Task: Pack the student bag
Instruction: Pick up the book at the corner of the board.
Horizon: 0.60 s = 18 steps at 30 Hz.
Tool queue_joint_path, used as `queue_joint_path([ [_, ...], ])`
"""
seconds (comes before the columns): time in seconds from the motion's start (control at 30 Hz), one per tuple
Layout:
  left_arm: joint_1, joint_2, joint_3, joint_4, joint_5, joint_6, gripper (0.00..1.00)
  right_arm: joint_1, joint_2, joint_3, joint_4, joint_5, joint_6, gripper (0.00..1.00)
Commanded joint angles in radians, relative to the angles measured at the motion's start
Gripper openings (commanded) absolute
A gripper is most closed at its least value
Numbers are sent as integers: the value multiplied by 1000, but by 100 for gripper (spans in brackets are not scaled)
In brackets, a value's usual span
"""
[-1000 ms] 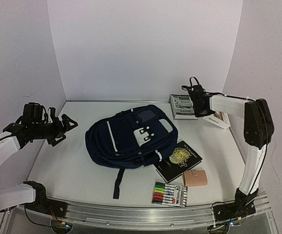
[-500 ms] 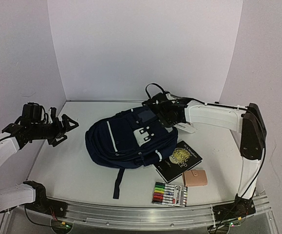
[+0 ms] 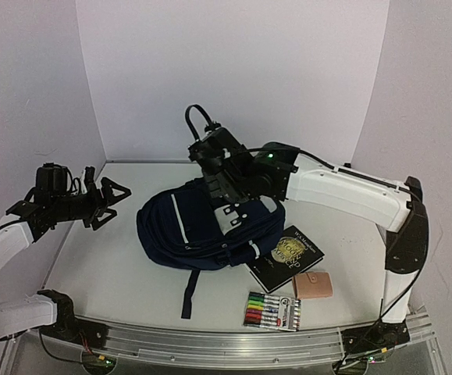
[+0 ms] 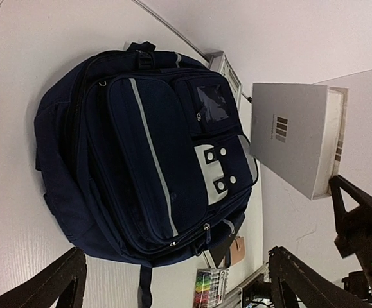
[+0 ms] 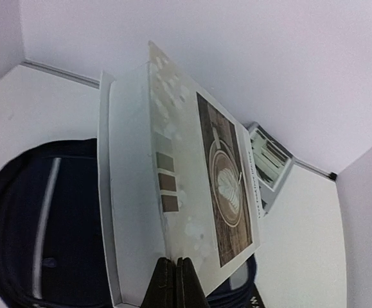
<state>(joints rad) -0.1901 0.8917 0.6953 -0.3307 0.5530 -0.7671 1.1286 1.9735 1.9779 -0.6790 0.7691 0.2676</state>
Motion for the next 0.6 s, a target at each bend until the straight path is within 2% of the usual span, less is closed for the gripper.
queue_joint_path([
  [0.0,-37,-2,-20,140,33,-71,98,74,112,124,19,-98,-16,0],
  [0.23,-141,36,-96,292,-18,-158,99,150,236,180,49,-228,27,0],
  [0.4,-188,89,-126,399,-14,-204,100,177,233,141,72,-263,65,0],
  [0.57,-190,91,-128,426,-31,-206,100,178,215,97,102,-299,81,0],
])
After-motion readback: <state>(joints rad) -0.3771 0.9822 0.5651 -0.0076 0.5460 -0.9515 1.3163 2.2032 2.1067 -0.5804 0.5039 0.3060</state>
